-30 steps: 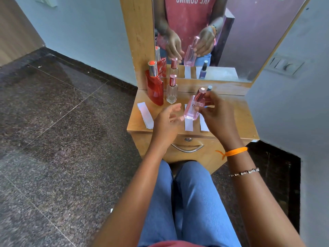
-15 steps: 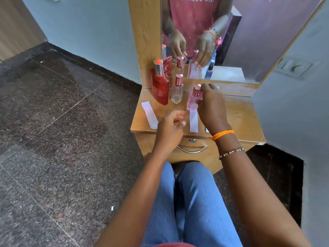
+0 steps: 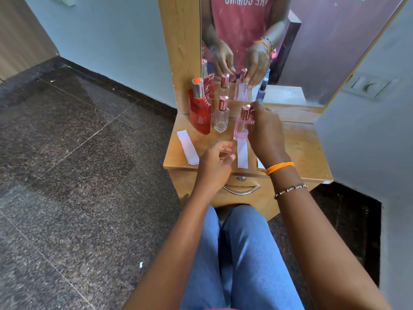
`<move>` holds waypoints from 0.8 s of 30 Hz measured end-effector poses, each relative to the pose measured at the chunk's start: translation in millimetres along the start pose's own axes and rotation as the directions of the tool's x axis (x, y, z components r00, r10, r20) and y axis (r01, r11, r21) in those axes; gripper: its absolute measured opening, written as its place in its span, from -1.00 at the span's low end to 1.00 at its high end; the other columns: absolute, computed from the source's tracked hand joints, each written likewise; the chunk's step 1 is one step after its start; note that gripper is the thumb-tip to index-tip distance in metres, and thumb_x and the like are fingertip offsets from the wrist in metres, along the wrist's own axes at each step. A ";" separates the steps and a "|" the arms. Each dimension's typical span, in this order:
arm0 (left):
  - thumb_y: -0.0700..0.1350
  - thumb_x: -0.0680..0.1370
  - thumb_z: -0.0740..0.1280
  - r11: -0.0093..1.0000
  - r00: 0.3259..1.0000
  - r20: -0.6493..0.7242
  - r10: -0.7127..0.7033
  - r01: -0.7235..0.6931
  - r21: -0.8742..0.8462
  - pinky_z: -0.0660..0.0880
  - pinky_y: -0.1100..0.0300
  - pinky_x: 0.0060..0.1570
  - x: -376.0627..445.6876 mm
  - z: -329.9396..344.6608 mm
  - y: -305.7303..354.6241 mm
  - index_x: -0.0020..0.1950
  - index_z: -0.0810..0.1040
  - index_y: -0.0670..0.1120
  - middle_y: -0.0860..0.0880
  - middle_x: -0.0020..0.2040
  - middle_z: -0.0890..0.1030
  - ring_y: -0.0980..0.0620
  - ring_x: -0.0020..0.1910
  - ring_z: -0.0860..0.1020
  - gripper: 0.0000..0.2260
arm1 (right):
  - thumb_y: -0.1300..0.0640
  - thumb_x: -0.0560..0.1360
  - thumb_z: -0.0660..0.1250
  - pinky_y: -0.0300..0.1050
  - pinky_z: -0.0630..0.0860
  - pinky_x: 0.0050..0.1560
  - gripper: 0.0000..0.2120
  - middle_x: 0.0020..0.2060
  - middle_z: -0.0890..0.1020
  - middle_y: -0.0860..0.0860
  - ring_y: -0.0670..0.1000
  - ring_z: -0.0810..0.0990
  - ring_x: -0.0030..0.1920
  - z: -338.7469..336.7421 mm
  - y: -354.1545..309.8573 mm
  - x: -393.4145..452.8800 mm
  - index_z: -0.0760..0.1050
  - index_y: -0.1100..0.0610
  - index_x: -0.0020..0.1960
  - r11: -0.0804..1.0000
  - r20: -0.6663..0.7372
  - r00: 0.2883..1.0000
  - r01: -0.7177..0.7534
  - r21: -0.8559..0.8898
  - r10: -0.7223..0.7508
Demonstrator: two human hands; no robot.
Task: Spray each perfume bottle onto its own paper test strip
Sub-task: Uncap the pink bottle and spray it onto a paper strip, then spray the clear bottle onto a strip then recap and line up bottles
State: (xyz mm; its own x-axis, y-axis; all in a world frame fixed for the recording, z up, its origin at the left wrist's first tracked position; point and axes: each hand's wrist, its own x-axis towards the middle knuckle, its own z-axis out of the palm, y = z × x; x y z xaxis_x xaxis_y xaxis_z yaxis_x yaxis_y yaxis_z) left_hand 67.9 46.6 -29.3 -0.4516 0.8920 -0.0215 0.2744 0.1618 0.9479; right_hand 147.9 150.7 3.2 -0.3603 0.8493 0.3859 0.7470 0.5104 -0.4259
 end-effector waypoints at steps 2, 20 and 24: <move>-0.26 0.52 0.29 1.000 1.000 0.000 0.000 0.000 -0.009 0.32 0.61 -0.18 -0.1 0.5 0.2 0.14 0.53 -0.05 0.10 0.02 0.57 0.31 -0.07 0.49 -0.77 | 0.44 0.45 0.28 0.01 0.51 -0.14 -0.67 -0.02 0.62 0.22 0.23 0.58 -0.03 0.0 0.2 -0.2 0.42 0.23 0.18 1.000 0.004 1.000 -0.002 0.001 0.002; -0.38 0.46 0.22 0.970 0.966 -0.256 0.037 0.027 0.241 0.44 0.30 0.03 -10.4 -34.3 -10.8 0.09 0.56 -0.06 -0.04 0.06 0.56 0.07 -0.02 0.53 -0.68 | 0.37 0.45 0.22 0.07 0.51 -0.05 -0.78 -0.06 0.65 0.19 0.19 0.60 -0.06 9.9 -45.4 -46.7 0.54 0.25 0.05 0.957 0.157 0.986 0.010 0.289 -0.058; -0.29 0.49 0.26 0.868 0.939 -0.329 -0.102 0.245 0.431 0.38 -0.09 0.19 -8.4 -56.1 -18.8 0.25 0.48 -0.10 -0.16 0.18 0.45 -0.21 0.17 0.45 -0.67 | 0.36 0.45 0.22 0.02 0.45 0.01 -0.71 0.06 0.61 0.26 0.25 0.56 0.06 41.3 -63.5 -50.4 0.50 0.30 0.15 0.957 0.314 0.944 0.009 0.289 -0.103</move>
State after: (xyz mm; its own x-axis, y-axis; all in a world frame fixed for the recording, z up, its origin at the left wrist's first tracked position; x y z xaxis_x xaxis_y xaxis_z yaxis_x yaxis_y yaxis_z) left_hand 18.9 12.4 -29.1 -0.7313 0.6819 -0.0121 0.4934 0.5413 0.6808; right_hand 95.5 81.0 -23.0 -0.5926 0.7912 0.1514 0.5504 0.5349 -0.6410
